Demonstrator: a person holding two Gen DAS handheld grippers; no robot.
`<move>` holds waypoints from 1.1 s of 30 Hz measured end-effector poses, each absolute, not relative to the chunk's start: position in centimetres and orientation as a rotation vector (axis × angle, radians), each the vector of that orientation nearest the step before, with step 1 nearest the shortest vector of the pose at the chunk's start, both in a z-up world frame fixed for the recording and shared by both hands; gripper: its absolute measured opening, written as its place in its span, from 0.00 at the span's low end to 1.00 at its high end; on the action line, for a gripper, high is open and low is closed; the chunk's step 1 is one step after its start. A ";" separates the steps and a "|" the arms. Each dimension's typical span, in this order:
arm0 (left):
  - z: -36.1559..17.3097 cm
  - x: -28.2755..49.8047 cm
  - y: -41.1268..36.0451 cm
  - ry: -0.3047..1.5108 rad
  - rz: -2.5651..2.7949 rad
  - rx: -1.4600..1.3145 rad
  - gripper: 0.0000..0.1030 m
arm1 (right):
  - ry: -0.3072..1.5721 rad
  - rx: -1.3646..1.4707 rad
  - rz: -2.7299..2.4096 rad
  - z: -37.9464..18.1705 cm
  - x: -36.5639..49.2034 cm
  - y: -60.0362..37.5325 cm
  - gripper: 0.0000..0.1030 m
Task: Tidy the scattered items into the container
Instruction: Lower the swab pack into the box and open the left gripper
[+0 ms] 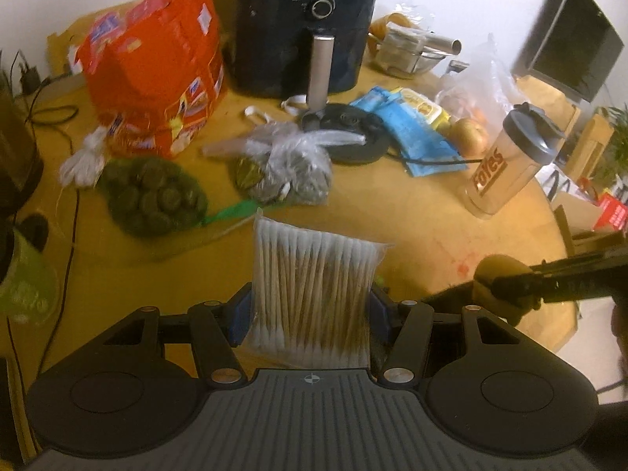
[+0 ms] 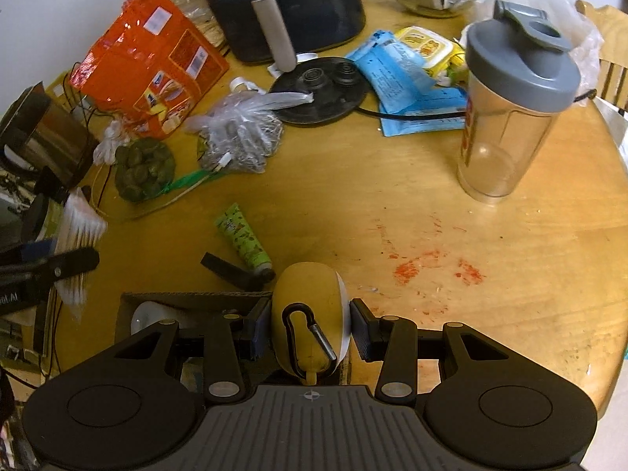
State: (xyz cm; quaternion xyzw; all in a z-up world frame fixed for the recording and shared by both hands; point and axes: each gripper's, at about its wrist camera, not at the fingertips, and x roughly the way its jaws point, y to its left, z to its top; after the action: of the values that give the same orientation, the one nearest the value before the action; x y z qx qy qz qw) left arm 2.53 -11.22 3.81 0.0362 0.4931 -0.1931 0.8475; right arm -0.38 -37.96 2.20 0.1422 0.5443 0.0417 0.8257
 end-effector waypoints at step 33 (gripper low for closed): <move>1.4 -1.4 -14.3 1.165 -0.450 -0.046 0.76 | 1.183 0.298 0.100 1.8 -3.8 -37.5 0.44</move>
State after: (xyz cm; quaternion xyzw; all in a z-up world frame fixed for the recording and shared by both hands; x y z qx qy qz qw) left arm -1.39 -14.29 1.44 -0.0214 0.5453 -0.2105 0.8111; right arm -3.83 -37.47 1.75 0.1400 0.5554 0.0470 0.8184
